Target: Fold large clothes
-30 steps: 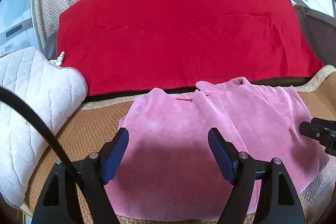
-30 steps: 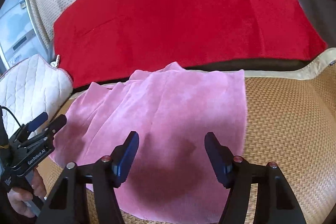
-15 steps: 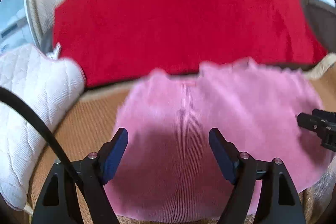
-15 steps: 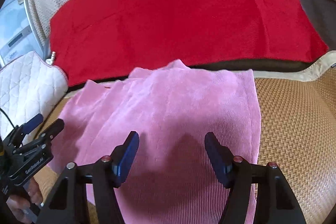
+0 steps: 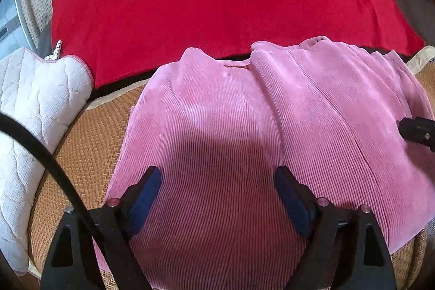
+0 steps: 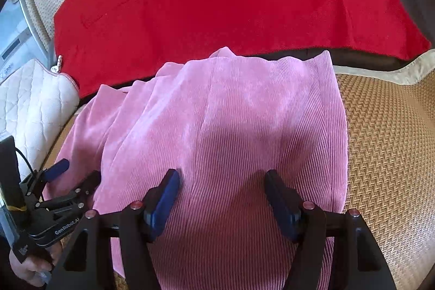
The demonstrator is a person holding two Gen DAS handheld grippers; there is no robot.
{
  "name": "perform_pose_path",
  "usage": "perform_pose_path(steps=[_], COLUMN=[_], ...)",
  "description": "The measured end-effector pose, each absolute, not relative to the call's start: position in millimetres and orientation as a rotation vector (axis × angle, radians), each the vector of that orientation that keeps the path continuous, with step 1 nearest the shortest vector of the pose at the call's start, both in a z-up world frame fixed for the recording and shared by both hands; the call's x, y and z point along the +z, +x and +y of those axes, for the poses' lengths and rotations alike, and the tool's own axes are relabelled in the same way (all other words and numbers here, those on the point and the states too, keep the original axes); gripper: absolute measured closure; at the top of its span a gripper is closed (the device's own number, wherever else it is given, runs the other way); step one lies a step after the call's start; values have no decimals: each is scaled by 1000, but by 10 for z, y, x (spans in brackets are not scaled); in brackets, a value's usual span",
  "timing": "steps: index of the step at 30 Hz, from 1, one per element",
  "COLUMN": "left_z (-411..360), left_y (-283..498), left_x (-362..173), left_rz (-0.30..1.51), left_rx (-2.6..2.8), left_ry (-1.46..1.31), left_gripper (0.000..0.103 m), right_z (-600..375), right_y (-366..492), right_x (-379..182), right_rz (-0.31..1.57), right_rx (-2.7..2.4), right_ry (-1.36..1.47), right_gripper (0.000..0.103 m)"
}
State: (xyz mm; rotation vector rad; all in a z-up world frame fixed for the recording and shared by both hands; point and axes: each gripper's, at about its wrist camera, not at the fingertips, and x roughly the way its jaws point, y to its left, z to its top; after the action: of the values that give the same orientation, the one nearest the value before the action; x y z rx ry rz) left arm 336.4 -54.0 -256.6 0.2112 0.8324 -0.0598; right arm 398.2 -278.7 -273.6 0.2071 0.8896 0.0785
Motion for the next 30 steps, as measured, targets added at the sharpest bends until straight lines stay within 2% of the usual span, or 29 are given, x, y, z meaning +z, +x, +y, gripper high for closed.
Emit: perform_pose_path(steps=[12, 21, 25, 27, 30], left_z=[-494, -411, -321, -385, -382], left_y=[3348, 3243, 3374, 3314, 3285], left_x=[-2489, -2260, -2525, -2583, -2607], left_rz=[854, 708, 791, 719, 702], left_rx=[-114, 6, 48, 57, 43], left_ry=[183, 189, 168, 229, 228], left_gripper=[12, 12, 11, 8, 8], right_z=[-2843, -2973, -3088, -3088, -3130], right_y=[3958, 3757, 3828, 3844, 3650], right_x=[-2739, -2456, -2607, -2737, -2662], right_rz=[890, 799, 886, 936, 925], right_rx=[99, 75, 59, 77, 77], right_ry=[233, 220, 257, 254, 298], right_gripper=[32, 32, 32, 32, 32])
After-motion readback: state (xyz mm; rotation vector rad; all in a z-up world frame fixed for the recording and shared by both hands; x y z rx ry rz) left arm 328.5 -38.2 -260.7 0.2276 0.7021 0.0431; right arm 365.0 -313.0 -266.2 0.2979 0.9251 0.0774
